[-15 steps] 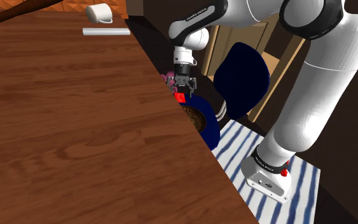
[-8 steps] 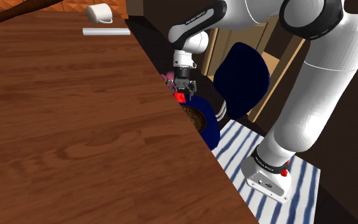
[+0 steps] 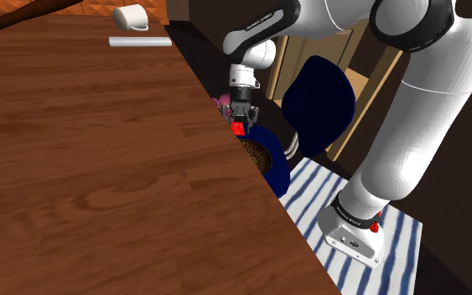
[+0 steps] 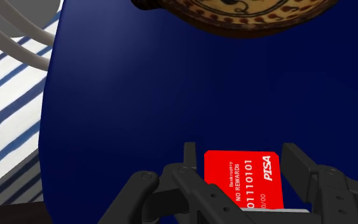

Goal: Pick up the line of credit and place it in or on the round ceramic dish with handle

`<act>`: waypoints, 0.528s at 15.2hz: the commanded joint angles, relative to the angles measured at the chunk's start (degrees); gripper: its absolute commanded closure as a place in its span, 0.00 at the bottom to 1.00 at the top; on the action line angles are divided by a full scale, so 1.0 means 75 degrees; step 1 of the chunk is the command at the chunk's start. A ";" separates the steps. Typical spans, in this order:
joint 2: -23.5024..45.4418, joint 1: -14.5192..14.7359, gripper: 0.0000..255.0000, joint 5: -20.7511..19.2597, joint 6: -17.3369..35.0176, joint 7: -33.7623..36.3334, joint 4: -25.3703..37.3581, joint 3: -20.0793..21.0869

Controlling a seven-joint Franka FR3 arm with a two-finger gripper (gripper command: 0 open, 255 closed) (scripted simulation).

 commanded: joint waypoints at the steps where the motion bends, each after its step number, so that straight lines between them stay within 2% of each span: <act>1: 0.0065 0.0033 1.00 0.0034 0.0086 -0.0001 -0.0009 0.0043; 4: 0.0053 0.0033 1.00 0.0031 0.0095 -0.0016 -0.0036 0.0030; 8: -0.0172 0.0028 1.00 -0.0010 -0.0249 0.0105 0.0104 0.0015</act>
